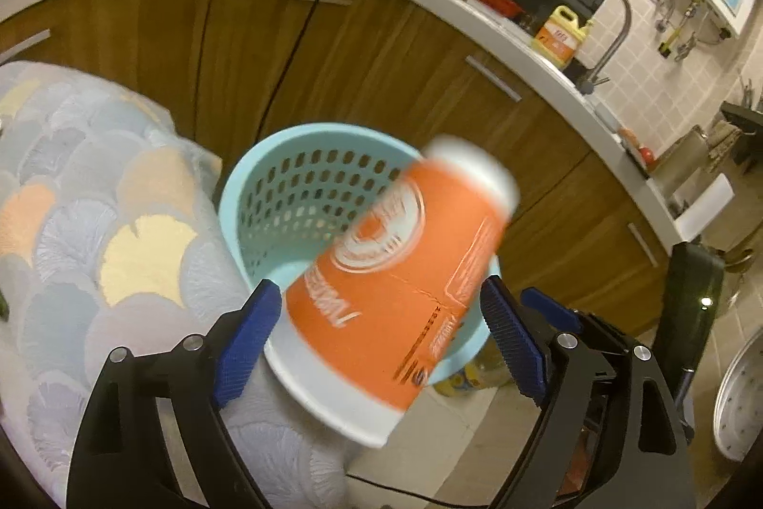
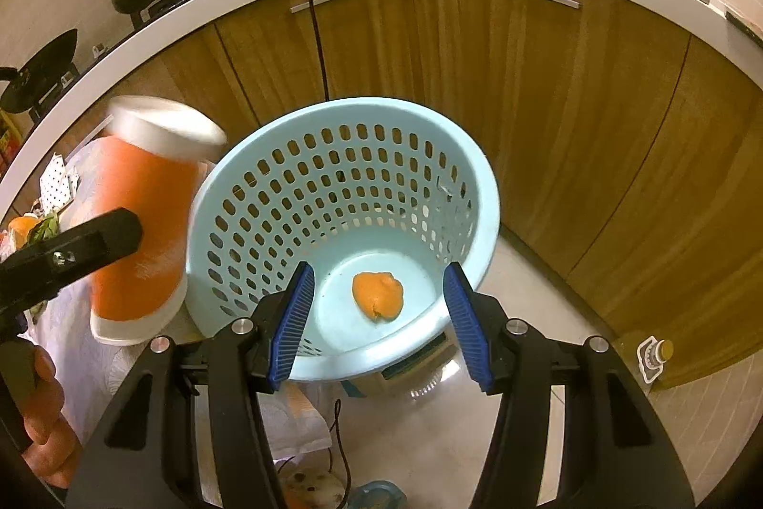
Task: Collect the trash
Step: 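Carry the orange cup and orange peel over the blue basket and release both, then grasp the blue milk carton with the left tool while the right tool grasps the clear plastic bag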
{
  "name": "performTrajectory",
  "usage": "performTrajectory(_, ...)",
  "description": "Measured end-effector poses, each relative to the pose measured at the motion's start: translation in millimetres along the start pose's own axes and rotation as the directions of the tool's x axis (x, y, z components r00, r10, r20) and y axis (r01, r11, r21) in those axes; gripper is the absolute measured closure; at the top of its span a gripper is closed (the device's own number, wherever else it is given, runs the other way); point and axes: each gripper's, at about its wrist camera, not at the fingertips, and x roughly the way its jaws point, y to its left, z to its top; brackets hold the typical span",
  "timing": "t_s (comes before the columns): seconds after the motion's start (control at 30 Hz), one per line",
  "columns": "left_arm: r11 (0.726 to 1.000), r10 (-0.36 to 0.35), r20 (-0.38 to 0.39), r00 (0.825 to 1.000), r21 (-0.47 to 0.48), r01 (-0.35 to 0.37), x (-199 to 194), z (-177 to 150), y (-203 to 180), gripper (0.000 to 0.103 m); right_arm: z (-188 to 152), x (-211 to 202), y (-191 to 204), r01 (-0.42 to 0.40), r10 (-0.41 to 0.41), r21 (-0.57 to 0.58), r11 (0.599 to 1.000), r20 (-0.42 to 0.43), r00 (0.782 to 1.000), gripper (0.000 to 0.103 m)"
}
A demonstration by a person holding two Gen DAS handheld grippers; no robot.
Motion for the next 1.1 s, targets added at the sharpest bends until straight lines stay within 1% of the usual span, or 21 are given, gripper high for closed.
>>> performTrajectory(0.1,1.0,-0.011,0.004,1.0,-0.003,0.011,0,1,-1,0.019,0,-1,-1,0.001,-0.001,0.001,1.0,0.001,1.0,0.05)
performTrajectory(0.23,1.0,0.005,0.016,1.0,-0.007,-0.005,-6,0,0,0.019,0,-3,2,-0.011,0.011,-0.005,1.0,0.007,1.0,0.05)
performTrajectory(0.3,0.999,0.035,0.039,0.999,-0.008,-0.034,-16,0,-1,0.019,-1,-4,4,-0.021,0.022,-0.015,1.0,0.011,1.0,0.05)
performTrajectory(0.37,0.997,0.076,0.079,0.994,0.01,-0.077,-33,-2,-5,0.02,-1,-10,12,-0.048,0.049,-0.039,0.998,0.027,0.998,0.05)
performTrajectory(0.47,0.989,0.14,0.142,0.98,0.035,-0.146,-65,-10,-11,0.02,-2,-25,30,-0.082,0.09,-0.105,0.991,0.072,0.993,0.05)
performTrajectory(0.5,0.983,0.173,0.172,0.97,0.037,-0.181,-81,-15,-11,0.02,-2,-31,38,-0.096,0.108,-0.13,0.987,0.089,0.99,0.05)
performTrajectory(0.53,0.979,0.189,0.187,0.964,0.034,-0.199,-89,-17,-10,0.02,-2,-37,45,-0.109,0.126,-0.153,0.982,0.102,0.987,0.05)
performTrajectory(0.6,0.969,0.239,0.23,0.943,0.011,-0.248,-117,-25,-2,0.02,-4,-52,64,-0.147,0.177,-0.207,0.967,0.133,0.975,0.05)
performTrajectory(0.67,0.956,0.29,0.267,0.919,-0.045,-0.289,-148,-38,12,0.02,-5,-65,83,-0.19,0.232,-0.251,0.949,0.15,0.961,0.05)
performTrajectory(0.7,0.952,0.306,0.274,0.912,-0.065,-0.3,-158,-42,18,0.02,-5,-70,91,-0.208,0.256,-0.269,0.94,0.155,0.954,0.05)
performTrajectory(0.73,0.942,0.335,0.286,0.898,-0.104,-0.318,-176,-51,30,0.02,-7,-76,102,-0.23,0.284,-0.291,0.929,0.158,0.946,0.05)
performTrajectory(0.8,0.926,0.376,0.302,0.876,-0.149,-0.346,-199,-59,45,0.02,-10,-85,122,-0.264,0.328,-0.33,0.906,0.156,0.932,0.05)
performTrajectory(0.83,0.908,0.417,0.31,0.855,-0.179,-0.378,-216,-66,57,0.02,-12,-88,131,-0.274,0.342,-0.345,0.898,0.155,0.927,0.05)
performTrajectory(0.9,0.887,0.459,0.314,0.831,-0.212,-0.41,-236,-73,72,0.02,-18,-95,157,-0.291,0.371,-0.388,0.875,0.149,0.916,0.05)
performTrajectory(0.97,0.857,0.511,0.315,0.8,-0.257,-0.447,-260,-80,91,0.02,-21,-98,179,-0.307,0.394,-0.42,0.854,0.137,0.909,0.05)
performTrajectory(1.0,0.845,0.53,0.314,0.788,-0.278,-0.458,-269,-83,101,0.02,-24,-100,189,-0.317,0.407,-0.433,0.844,0.131,0.904,0.05)
performTrajectory(1.07,0.823,0.559,0.304,0.771,-0.318,-0.472,-289,-89,123,0.02,-31,-104,208,-0.342,0.434,-0.453,0.824,0.115,0.893,0.05)
performTrajectory(1.1,0.806,0.582,0.298,0.757,-0.337,-0.487,-298,-91,133,0.02,-34,-105,217,-0.356,0.448,-0.461,0.813,0.104,0.888,0.05)
